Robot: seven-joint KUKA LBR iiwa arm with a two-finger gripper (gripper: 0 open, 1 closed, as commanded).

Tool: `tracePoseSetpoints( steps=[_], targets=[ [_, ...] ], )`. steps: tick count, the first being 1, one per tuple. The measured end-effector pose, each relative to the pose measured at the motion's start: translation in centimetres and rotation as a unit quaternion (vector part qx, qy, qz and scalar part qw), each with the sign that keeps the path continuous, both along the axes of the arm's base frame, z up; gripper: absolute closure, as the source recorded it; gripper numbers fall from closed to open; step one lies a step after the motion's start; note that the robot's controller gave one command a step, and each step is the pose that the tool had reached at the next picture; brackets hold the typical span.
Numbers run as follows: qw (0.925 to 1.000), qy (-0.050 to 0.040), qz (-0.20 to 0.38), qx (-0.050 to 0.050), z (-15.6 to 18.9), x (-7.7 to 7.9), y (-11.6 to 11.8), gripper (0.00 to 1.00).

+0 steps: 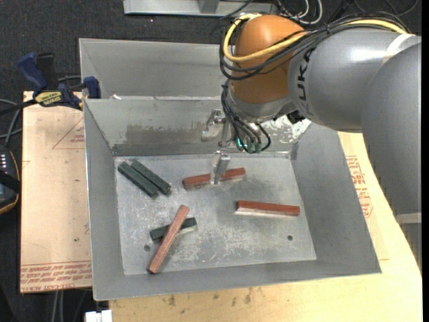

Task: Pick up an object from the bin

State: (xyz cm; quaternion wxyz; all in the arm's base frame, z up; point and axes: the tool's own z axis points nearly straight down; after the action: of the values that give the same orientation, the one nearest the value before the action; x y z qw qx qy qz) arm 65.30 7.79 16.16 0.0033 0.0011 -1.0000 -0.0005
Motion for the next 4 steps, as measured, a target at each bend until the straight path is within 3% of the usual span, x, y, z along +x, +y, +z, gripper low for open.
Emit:
tracePoseSetpoints(
  steps=[1, 2, 4],
  targets=[
    [1.0000, -0.0039, -0.001, 0.000, 0.5, 0.2, 0.0, 0.00],
    [0.9984, -0.0119, -0.056, 0.002, -8.2, -1.3, 0.4, 1.00],
    [0.9983, -0.0119, -0.056, 0.002, -8.2, -1.3, 0.4, 1.00]
  ],
)
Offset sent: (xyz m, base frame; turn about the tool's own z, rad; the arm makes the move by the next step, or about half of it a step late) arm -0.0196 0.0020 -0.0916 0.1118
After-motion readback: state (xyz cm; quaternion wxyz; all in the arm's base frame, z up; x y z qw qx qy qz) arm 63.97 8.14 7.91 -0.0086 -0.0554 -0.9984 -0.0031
